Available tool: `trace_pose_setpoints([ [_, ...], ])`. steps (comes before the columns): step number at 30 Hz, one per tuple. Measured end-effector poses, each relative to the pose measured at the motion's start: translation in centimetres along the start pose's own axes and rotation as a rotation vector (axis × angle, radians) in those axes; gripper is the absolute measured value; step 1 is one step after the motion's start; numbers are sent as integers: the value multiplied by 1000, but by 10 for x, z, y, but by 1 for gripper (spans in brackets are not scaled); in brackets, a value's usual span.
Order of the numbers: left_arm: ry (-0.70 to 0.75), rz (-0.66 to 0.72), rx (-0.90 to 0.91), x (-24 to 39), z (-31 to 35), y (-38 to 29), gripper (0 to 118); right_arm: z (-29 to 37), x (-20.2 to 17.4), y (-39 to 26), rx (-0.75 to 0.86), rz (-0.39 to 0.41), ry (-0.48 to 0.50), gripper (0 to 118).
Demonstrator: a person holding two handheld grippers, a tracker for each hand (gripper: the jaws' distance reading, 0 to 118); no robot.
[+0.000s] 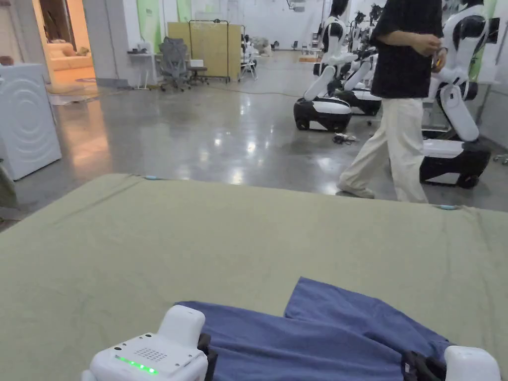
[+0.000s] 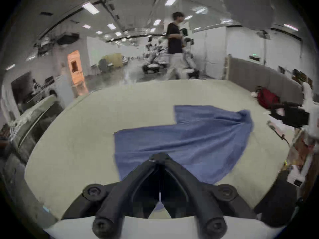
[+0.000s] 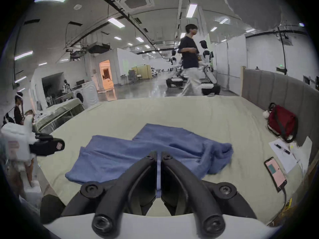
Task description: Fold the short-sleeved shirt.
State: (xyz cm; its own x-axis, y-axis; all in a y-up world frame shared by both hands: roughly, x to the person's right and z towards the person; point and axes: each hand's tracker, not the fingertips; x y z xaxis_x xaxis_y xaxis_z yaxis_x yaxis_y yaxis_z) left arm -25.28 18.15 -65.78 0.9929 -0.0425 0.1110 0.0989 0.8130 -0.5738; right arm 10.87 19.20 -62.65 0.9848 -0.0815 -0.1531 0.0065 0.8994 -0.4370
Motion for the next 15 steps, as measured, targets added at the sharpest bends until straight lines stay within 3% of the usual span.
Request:
trace_pose_setpoints([
  [4,61,99,-92,-63,-67,17,0,-10,-6,-9,-37,32,-11,8],
  [8,153,35,-182,-96,-145,31,0,-19,7,-14,-77,27,-62,8],
  [9,157,58,-193,-102,-160,36,5,-21,12,-15,-83,23,-72,8],
  [10,164,82,-188,-110,-178,42,33,-23,18,-17,-94,20,-90,8],
  [11,155,101,-174,-111,-189,45,76,-26,23,-17,-103,19,-108,8],
  [12,155,105,-182,-114,-204,48,111,-28,28,-18,-111,17,-124,8],
  [13,165,101,-185,-114,-218,48,118,-30,34,-18,-121,14,-141,8],
  [15,182,81,-203,-111,-242,54,117,-34,47,-20,-139,8,-172,8],
])
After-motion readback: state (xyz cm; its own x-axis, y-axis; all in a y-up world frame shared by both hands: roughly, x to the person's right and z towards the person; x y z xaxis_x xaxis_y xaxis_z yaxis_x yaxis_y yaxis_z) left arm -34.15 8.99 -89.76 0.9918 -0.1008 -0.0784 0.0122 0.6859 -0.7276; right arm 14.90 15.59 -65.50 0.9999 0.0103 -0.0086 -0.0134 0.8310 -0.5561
